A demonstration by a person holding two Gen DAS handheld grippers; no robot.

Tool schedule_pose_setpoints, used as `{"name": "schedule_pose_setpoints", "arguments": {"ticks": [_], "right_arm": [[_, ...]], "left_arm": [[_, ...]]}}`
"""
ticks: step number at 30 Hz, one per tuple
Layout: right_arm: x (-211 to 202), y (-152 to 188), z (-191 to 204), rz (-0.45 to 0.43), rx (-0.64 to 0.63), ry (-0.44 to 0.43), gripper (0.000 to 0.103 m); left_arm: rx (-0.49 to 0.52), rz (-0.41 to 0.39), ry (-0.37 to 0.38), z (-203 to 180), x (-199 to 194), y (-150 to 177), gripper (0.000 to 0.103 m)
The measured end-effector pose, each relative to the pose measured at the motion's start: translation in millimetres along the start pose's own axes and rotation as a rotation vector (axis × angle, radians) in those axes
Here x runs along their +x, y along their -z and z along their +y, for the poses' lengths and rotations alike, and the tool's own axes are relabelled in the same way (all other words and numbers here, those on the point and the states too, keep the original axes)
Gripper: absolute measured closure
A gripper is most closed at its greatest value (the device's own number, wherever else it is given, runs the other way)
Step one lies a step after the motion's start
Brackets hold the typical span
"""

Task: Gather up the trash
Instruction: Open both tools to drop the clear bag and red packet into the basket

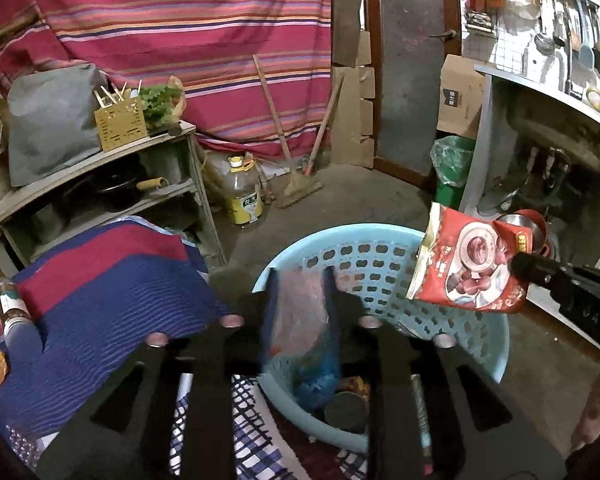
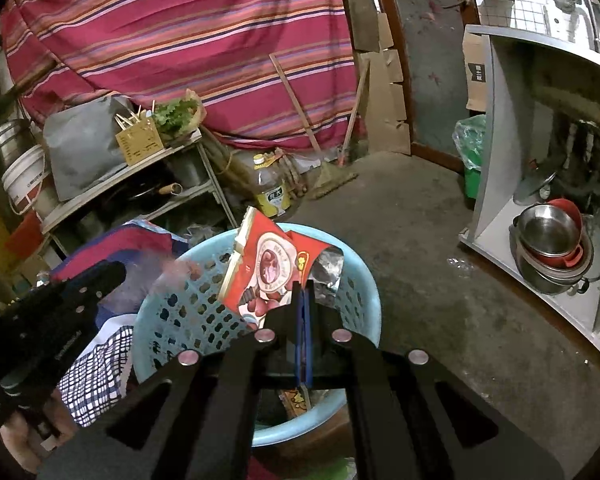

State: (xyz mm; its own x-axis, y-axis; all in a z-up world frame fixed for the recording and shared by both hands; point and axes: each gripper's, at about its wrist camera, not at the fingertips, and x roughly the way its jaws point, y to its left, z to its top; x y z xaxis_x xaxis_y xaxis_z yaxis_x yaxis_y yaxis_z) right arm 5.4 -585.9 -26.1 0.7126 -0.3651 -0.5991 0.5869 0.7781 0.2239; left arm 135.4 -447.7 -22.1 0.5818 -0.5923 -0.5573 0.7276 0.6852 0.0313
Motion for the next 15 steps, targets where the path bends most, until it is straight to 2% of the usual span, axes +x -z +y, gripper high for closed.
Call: {"name": "schedule_pose_setpoints", "arguments": {"ticks": [1, 5, 10, 15], "right_arm": [[0, 0, 0, 0.001, 0.002, 0.0, 0.102], [1, 0, 0, 0.001, -0.002, 0.0, 0.102], [6, 0, 2, 0.014, -0.012, 0.002, 0.102], [16, 1, 8, 0.038, -0.015, -0.017, 0.102]], "left_arm": [[0.0, -0.005, -0.007, 0, -1, 0, 0.065], [-0.033, -0.013, -0.008, 10, -6, -3, 0.051], [-0.093, -0.036, -0.022, 30, -15, -9, 0.026], [-0.129, -0.048, -0.064, 50, -26, -10, 0.012]]}}
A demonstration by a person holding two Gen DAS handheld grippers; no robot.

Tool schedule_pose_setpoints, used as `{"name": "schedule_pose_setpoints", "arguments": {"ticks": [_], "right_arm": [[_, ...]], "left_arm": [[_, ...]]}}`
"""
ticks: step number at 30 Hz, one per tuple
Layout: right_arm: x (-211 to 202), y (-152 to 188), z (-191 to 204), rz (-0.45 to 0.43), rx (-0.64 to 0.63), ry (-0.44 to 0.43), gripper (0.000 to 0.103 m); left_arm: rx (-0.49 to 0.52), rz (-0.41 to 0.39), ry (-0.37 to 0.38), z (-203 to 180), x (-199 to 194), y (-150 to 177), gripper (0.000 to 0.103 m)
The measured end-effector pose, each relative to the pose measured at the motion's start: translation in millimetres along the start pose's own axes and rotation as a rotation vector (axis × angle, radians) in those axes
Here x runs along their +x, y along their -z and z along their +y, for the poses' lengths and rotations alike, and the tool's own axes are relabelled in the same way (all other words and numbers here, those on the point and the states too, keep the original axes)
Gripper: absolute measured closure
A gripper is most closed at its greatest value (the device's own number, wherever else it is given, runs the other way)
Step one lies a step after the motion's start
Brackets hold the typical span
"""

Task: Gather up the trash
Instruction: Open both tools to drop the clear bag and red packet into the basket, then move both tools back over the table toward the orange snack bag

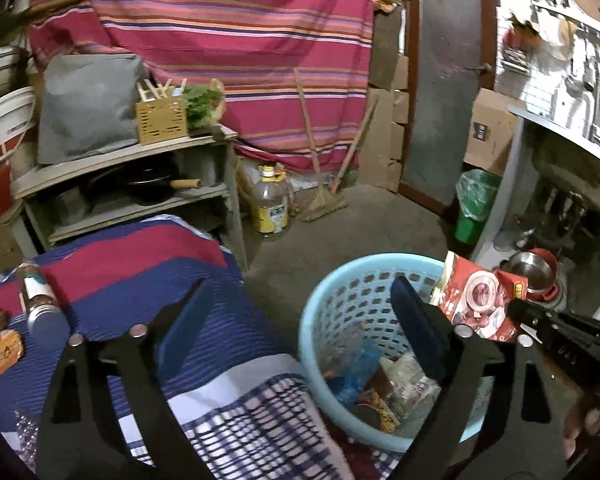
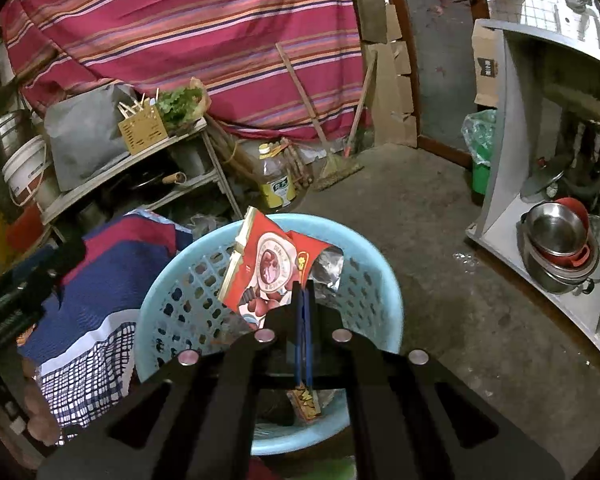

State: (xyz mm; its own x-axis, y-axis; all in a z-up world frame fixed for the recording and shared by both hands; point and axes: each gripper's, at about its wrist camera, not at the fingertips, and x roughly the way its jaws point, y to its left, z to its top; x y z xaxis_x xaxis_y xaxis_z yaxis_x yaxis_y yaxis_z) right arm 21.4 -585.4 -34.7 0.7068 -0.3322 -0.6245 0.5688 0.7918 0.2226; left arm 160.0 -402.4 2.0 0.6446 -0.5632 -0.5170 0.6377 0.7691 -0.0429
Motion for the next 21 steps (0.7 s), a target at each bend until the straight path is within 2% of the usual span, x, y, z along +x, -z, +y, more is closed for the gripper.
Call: {"name": "schedule_pose_setpoints", "arguments": {"ticks": [5, 14, 15, 17, 18, 21], "right_arm": [[14, 0, 9, 0.025, -0.005, -0.015, 0.1], [31, 1, 22, 0.073, -0.034, -0.015, 0.1], [33, 2, 22, 0.08, -0.034, -0.01, 0.096], [35, 4, 22, 0.089, -0.035, 0.002, 0.062], [34, 5, 22, 0.084, -0.034, 0.009, 0.037], [31, 9, 25, 0.059, -0.053, 0.042, 0.034]], "left_arm": [[-0.013, -0.009, -0.029, 15, -8, 0, 0.006], [-0.004, -0.01, -0.088, 35, -19, 6, 0.006], [-0.005, -0.011, -0.092, 36, -20, 7, 0.006], [-0.009, -0.011, -0.098, 40, -24, 9, 0.006], [-0.012, -0.011, -0.103, 42, -26, 10, 0.006], [-0.017, -0.01, -0.111, 49, -32, 14, 0.006]]}}
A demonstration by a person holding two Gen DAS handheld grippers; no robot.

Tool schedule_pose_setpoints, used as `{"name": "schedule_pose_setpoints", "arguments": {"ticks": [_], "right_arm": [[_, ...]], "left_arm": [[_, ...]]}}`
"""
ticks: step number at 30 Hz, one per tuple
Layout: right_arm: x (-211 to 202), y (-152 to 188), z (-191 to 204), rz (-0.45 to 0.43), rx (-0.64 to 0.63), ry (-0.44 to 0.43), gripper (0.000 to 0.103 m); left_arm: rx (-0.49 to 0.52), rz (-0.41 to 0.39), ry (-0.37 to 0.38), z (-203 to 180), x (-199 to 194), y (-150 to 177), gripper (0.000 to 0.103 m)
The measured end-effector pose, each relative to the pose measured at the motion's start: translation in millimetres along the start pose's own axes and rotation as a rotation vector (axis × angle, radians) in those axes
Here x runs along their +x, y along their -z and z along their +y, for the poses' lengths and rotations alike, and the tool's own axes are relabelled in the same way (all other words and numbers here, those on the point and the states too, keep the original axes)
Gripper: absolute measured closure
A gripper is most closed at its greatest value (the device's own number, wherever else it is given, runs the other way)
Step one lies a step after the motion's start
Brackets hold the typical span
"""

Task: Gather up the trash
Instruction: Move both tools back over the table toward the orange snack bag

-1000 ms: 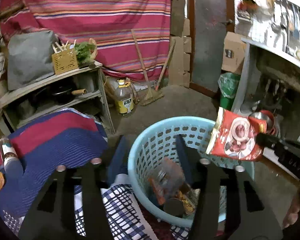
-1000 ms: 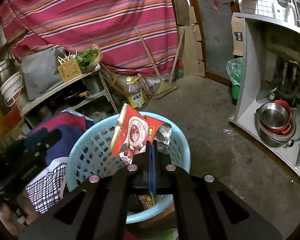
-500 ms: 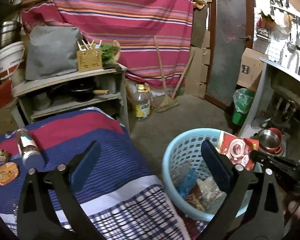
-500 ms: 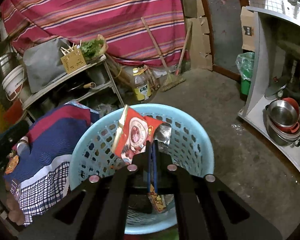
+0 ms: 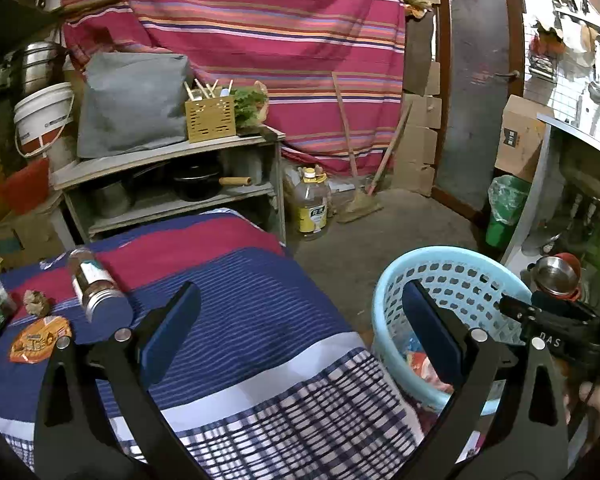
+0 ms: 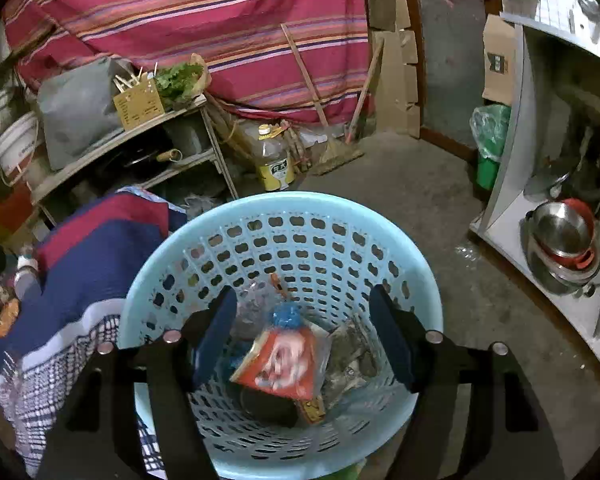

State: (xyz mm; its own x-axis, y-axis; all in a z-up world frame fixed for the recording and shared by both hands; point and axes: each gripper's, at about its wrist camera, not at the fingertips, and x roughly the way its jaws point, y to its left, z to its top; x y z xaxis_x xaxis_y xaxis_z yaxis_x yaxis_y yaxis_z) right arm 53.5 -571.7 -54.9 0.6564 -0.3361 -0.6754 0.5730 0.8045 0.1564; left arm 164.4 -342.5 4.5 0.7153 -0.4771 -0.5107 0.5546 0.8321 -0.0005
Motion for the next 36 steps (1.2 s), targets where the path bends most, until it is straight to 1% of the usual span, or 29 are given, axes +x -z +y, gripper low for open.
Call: {"name": "schedule_pose_setpoints", "arguments": {"ticks": [2, 6, 9, 12, 15, 17, 18, 19, 22, 25, 28, 29, 33, 36], "right_arm": [[-1, 0, 1, 0.0, -0.001, 0.0, 0.034], [-13, 2, 8, -0.037, -0.005, -0.008, 0.034], [-25, 4, 16, -0.067, -0.019, -0.015, 0.027], [-44, 9, 31, -0.117, -0.048, -0.034, 0.026], [-60, 12, 52, -0.156, -0.087, -0.069, 0.024], [-71, 13, 69, -0.189, -0.114, -0.105, 0.02], [-77, 14, 79, -0.21, -0.131, -0.125, 0.016], [-81, 14, 87, -0.222, -0.143, -0.131, 0.014], [-91, 15, 113, -0.253, -0.185, -0.15, 0.014], [-96, 16, 139, -0.257, -0.21, -0.185, 0.013], [-101, 20, 166, -0.256, -0.231, -0.228, 0.013], [-102, 22, 173, -0.256, -0.237, -0.237, 0.013], [-101, 29, 215, -0.247, -0.279, -0.277, 0.013], [-100, 31, 244, -0.244, -0.306, -0.292, 0.013]], "left_arm": [[-0.001, -0.002, -0.011, 6, -5, 2, 0.006], [-0.017, -0.009, -0.032, 19, -18, 5, 0.006], [-0.032, -0.015, -0.048, 33, -30, 8, 0.006], [-0.038, -0.023, -0.083, 49, -42, 12, 0.006], [-0.055, -0.018, -0.122, 70, -52, 18, 0.006], [-0.076, -0.012, -0.142, 87, -59, 23, 0.006], [-0.081, -0.01, -0.149, 93, -61, 24, 0.006], [-0.085, -0.009, -0.159, 99, -64, 26, 0.006], [-0.088, -0.018, -0.211, 125, -78, 33, 0.006], [-0.091, -0.028, -0.261, 150, -90, 39, 0.006], [-0.127, -0.027, -0.305, 182, -99, 44, 0.006], [-0.144, -0.027, -0.331, 196, -102, 47, 0.006], [-0.152, -0.04, -0.423, 230, -108, 50, 0.006], [-0.191, -0.012, -0.433, 255, -106, 54, 0.006]]}}
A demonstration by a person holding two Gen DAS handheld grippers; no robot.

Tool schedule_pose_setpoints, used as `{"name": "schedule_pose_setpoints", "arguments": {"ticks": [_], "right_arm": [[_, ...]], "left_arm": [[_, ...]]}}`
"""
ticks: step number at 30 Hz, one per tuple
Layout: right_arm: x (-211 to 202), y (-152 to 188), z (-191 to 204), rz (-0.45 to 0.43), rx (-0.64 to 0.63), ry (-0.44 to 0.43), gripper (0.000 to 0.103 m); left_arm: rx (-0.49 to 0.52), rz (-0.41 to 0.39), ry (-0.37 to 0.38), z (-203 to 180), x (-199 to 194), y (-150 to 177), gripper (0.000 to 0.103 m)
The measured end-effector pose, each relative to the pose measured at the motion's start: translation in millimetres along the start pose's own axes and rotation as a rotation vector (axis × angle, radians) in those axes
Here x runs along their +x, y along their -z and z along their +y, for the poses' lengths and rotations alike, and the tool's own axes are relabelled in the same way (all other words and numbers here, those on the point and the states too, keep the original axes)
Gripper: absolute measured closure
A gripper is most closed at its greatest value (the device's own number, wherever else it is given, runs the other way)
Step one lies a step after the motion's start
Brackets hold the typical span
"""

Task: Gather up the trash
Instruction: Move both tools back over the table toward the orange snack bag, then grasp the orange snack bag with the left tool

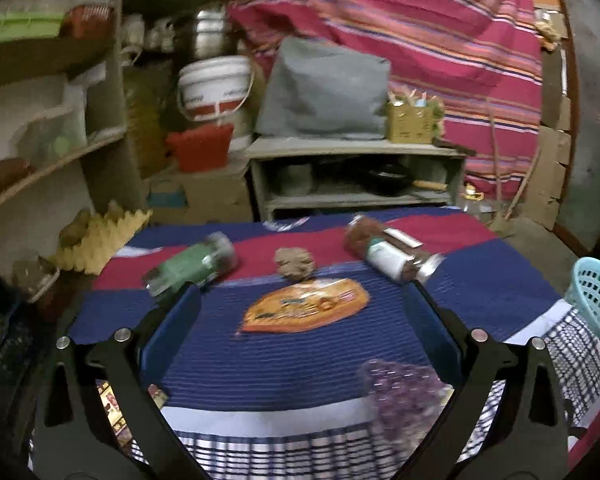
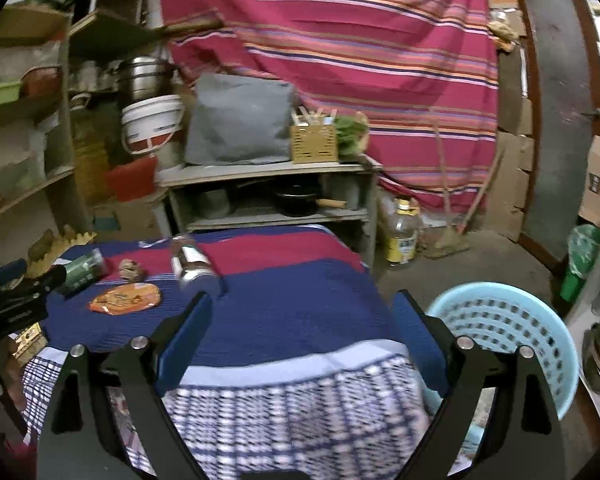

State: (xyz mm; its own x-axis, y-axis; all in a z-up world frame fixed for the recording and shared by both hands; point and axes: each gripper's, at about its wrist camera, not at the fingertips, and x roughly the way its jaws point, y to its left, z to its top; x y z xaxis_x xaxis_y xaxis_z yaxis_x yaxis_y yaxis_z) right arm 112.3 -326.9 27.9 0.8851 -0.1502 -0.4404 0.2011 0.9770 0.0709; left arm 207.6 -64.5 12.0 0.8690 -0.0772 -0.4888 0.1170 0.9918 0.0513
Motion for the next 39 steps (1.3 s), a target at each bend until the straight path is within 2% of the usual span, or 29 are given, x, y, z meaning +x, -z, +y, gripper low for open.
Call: {"name": "schedule_pose_setpoints", "arguments": {"ticks": [5, 11, 17, 21, 23, 26, 28, 29, 39], "right_arm": [[22, -8, 39, 0.018, -0.018, -0.065, 0.014], [56, -3, 64, 0.059, 0.003, -0.105, 0.013], [80, 13, 69, 0.113, -0.083, -0.058, 0.014], [88, 16, 53, 0.129, -0.059, -0.036, 0.013], [94, 17, 45, 0.147, -0.03, -0.037, 0.013], [103, 20, 40, 0.172, -0.013, -0.03, 0.013], [106, 22, 42, 0.186, -0.014, -0.034, 0.013], [107, 23, 43, 0.195, -0.016, -0.036, 0.013], [114, 33, 57, 0.232, -0.027, -0.051, 0.014]], "left_arm": [[-0.051, 0.076, -0.036, 33, 29, 6, 0.006], [-0.08, 0.162, -0.014, 50, 66, 17, 0.006], [-0.067, 0.225, -0.004, 48, 118, 20, 0.006], [-0.078, 0.3, 0.008, 48, 142, 30, 0.007], [-0.089, 0.345, 0.026, 50, 151, 33, 0.012], [-0.1, 0.369, 0.03, 51, 155, 36, 0.016], [-0.092, 0.386, 0.051, 48, 158, 37, 0.03], [-0.077, 0.39, 0.05, 45, 158, 38, 0.031], [-0.099, 0.375, 0.12, 48, 157, 38, 0.066]]}}
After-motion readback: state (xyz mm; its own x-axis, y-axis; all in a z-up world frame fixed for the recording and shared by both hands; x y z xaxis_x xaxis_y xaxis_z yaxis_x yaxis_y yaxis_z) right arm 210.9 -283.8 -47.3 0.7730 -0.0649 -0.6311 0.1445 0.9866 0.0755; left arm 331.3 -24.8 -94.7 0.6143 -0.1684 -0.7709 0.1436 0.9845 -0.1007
